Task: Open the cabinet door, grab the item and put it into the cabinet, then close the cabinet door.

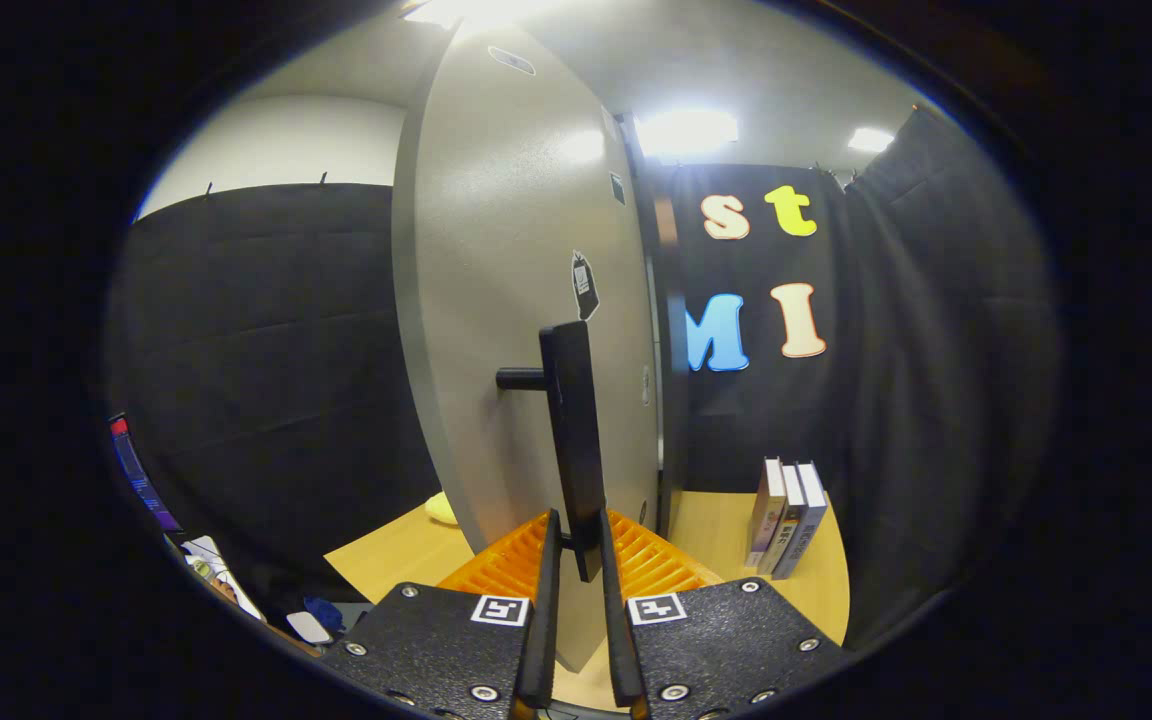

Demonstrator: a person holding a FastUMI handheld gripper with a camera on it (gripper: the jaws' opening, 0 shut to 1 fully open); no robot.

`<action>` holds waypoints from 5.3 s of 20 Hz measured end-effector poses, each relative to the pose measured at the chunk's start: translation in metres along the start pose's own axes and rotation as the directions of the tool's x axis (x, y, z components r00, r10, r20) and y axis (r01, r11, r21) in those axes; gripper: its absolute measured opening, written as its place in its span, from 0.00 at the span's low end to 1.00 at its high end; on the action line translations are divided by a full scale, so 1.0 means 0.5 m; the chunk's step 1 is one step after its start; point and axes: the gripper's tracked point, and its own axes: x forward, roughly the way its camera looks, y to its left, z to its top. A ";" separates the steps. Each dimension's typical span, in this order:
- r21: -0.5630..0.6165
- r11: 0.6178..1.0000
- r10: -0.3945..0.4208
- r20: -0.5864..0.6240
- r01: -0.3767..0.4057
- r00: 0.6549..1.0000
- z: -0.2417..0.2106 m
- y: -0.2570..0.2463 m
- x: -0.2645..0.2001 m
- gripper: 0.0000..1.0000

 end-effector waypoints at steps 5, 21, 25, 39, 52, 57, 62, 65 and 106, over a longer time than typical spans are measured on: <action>0.043 0.998 -0.038 0.025 0.037 0.999 0.002 0.002 -0.004 0.22; 0.083 0.944 -0.329 0.157 0.319 0.931 -0.109 -0.046 -0.053 0.92; 0.064 0.931 -0.366 0.159 0.360 0.917 -0.240 -0.014 -0.069 0.93; 0.070 0.960 -0.268 -0.053 0.272 0.962 -0.720 0.253 0.069 0.93; 0.055 0.983 -0.169 -0.113 0.176 0.979 -0.835 0.397 0.248 0.93; 0.055 0.973 -0.213 -0.146 0.222 0.966 -0.851 0.372 0.262 0.56; 0.092 0.960 -0.248 -0.164 0.265 0.955 -0.805 0.342 0.258 0.45; 0.089 0.957 -0.259 -0.156 0.275 0.953 -0.735 0.330 0.229 0.45; -0.059 0.955 -0.287 0.054 0.290 0.956 0.070 0.141 0.831 0.45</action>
